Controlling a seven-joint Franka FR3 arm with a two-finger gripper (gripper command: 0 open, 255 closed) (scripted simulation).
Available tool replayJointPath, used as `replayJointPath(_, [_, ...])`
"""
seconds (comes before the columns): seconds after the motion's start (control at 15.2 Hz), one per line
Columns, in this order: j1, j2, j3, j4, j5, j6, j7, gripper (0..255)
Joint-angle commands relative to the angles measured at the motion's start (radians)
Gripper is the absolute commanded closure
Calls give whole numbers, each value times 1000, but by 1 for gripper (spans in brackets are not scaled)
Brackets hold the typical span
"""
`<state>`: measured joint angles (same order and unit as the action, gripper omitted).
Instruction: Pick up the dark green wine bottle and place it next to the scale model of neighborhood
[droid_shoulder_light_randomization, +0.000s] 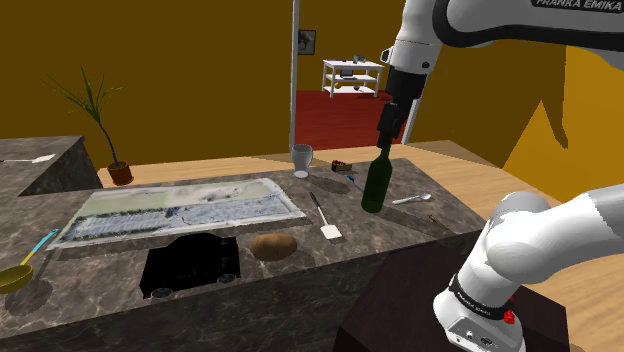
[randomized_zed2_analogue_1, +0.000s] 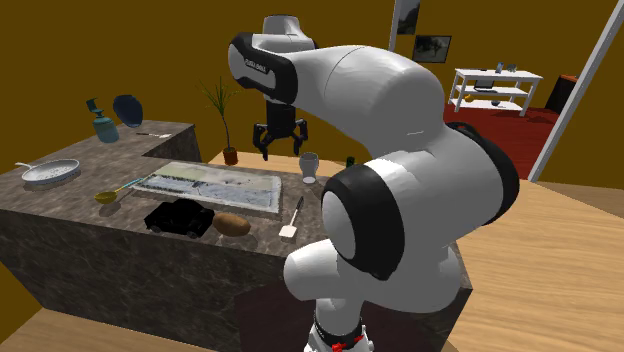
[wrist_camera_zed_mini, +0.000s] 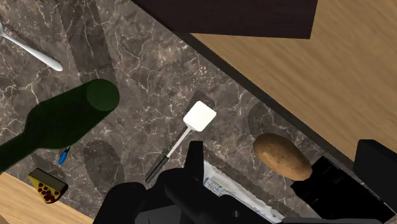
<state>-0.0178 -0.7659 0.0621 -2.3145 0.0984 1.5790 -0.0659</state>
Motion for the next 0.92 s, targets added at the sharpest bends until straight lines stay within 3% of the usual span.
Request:
replayJointPath(0.0, [0,0,0,0,0,0,0,0])
replayJointPath(0.86, [-85,223,-247,34,-137,159,-296,0])
